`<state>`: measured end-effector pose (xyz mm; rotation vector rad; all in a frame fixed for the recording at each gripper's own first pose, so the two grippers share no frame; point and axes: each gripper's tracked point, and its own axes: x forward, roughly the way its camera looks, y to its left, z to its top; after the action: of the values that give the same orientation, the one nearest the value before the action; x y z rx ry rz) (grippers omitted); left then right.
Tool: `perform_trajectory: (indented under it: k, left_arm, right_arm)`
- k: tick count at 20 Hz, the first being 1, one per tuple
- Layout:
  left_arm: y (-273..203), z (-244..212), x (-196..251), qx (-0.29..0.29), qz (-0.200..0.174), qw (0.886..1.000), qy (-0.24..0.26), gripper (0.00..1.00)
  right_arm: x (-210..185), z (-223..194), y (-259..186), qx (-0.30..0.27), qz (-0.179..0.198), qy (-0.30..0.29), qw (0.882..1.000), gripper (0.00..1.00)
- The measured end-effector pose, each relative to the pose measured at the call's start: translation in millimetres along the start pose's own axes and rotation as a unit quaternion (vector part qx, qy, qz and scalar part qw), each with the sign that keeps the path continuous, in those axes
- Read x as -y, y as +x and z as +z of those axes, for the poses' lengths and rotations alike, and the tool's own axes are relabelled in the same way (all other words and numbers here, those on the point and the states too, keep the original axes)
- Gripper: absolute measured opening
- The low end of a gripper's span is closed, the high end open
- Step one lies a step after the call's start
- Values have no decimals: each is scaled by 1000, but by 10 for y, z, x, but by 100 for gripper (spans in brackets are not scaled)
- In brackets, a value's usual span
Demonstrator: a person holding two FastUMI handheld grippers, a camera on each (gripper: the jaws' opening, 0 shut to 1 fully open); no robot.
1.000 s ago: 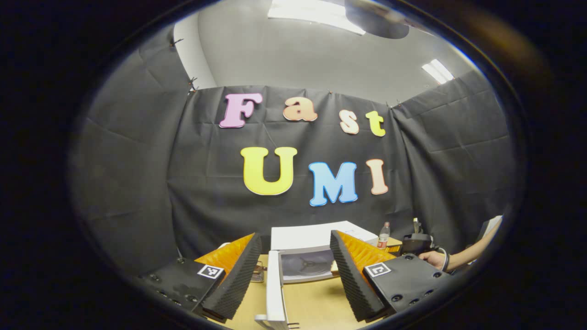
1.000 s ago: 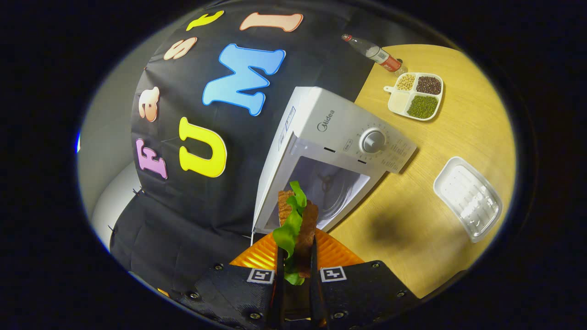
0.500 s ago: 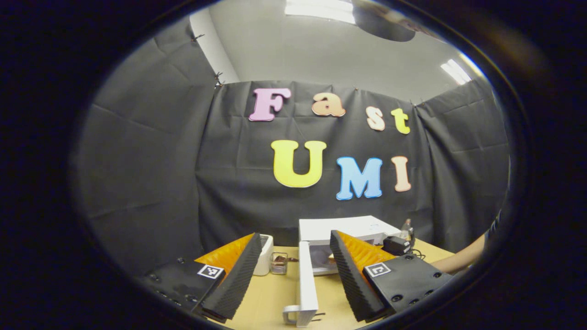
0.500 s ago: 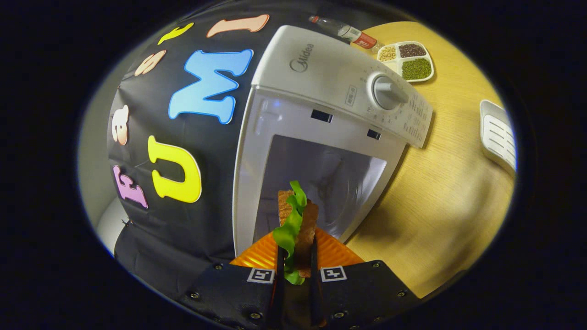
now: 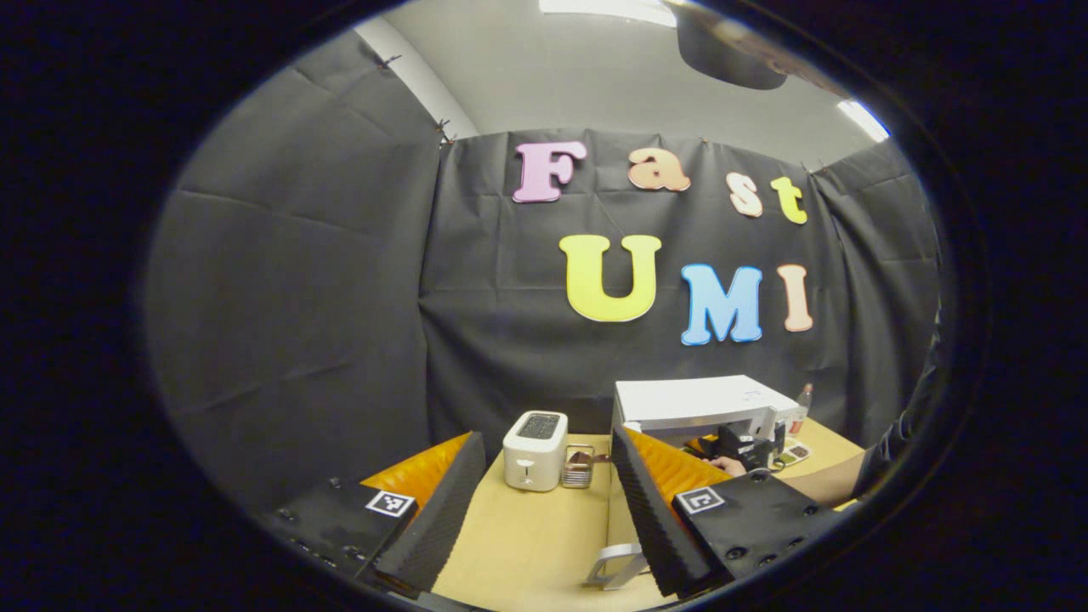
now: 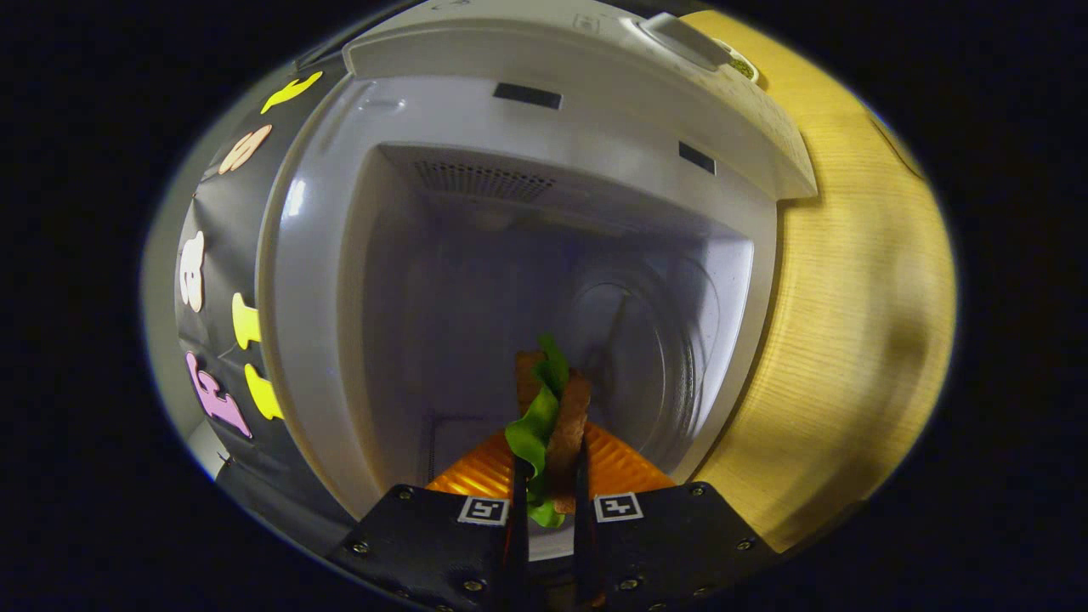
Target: Open the microwave oven with the left hand, put the food in, and close the microwave oven.
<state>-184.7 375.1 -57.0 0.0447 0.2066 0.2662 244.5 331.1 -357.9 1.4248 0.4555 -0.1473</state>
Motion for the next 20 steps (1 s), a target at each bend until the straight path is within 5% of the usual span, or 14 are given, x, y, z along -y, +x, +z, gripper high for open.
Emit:
perform_trajectory:
  k: [5, 10, 12, 15, 20]
  left_arm:
    - [53, 0, 67, -1, -8, 1000, 15, 96]
    - [129, 88, 218, 14, -30, 999, -14, 96]
    - [150, 96, 259, 19, -35, 999, -22, 95]
    - [201, 185, 413, 34, -50, 998, -31, 96]
    - [242, 205, 745, 41, -84, 995, -29, 95]
  right_arm:
    - [102, 23, 165, 5, -23, -6, 1000, 22]
    - [181, 106, -58, -24, -68, -70, 995, 48]
    - [189, 239, -207, -15, -73, -107, 991, 49]
    - [104, 392, -492, -21, -59, -183, 981, 49]
    - [-112, 627, -1183, -22, -37, -332, 942, 49]
